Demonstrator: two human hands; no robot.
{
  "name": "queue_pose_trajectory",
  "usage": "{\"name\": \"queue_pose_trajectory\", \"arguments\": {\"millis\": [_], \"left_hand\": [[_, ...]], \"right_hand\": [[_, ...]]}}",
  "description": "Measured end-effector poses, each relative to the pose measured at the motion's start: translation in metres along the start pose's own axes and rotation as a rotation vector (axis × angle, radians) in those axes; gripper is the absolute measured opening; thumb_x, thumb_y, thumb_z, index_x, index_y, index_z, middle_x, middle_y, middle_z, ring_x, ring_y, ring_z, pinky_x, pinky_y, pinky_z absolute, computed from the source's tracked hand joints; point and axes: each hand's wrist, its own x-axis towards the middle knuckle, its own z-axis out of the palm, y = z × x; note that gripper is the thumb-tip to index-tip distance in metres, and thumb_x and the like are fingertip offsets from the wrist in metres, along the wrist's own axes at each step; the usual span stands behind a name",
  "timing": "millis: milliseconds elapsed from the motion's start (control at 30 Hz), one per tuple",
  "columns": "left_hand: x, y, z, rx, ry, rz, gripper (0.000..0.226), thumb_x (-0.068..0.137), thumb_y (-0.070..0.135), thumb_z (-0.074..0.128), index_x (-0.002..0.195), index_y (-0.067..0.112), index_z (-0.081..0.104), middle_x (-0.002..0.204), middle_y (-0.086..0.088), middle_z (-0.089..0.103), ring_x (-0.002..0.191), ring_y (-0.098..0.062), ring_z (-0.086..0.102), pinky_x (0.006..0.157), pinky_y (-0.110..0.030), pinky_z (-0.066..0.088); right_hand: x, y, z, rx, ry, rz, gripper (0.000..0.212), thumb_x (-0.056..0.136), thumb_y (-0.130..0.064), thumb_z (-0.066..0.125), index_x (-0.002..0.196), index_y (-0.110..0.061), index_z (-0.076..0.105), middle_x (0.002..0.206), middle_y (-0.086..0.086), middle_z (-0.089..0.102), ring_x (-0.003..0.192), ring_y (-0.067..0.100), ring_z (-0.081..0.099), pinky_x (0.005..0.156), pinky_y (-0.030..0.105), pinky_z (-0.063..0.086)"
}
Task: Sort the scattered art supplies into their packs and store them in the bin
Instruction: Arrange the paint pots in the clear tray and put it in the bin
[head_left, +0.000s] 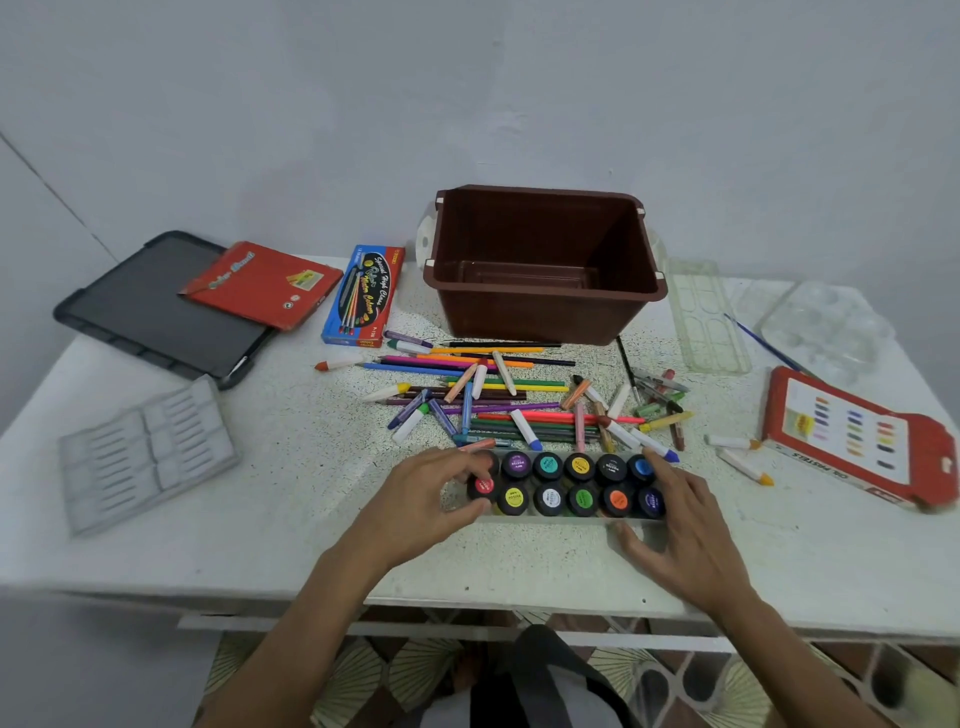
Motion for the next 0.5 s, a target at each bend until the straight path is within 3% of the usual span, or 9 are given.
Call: {"name": "queue_pose_trajectory", "arguments": {"millis": [133,233,500], "left_hand": [[-0.003,-0.001,0.005,0.000,0.072,0.056,0.032,0.082,0.052,0.062,0.105,0.030,0.069,0.113,0.022,0.065,0.101,0.004,0.059,0.092,-0.023,0.047],[-0.007,-0.005,0.008,0.050,0.092,0.114,0.031,0.085,0.047,0.061,0.107,0.026,0.070,0.119,0.016,0.067,0.113,0.002,0.057,0.100,-0.019,0.043],[-0.013,-0.014,0.025,0.104,0.156,0.227,0.021,0.090,0.030,0.060,0.103,0.019,0.071,0.119,0.008,0.063,0.112,-0.008,0.056,0.101,-0.018,0.041]], "right_hand": [[0.000,0.000,0.000,-0.005,0.001,-0.001,0.085,0.081,-0.065,0.049,0.148,-0.016,0.032,0.135,0.004,0.053,0.117,0.019,0.044,0.099,0.040,0.042],[0.000,-0.001,0.000,-0.006,-0.004,0.000,0.085,0.081,-0.065,0.049,0.148,-0.016,0.032,0.136,0.004,0.052,0.117,0.019,0.044,0.099,0.040,0.041],[0.000,0.000,-0.001,-0.015,-0.025,0.012,0.085,0.082,-0.065,0.049,0.149,-0.017,0.031,0.137,0.003,0.052,0.117,0.019,0.044,0.099,0.040,0.041]]}}
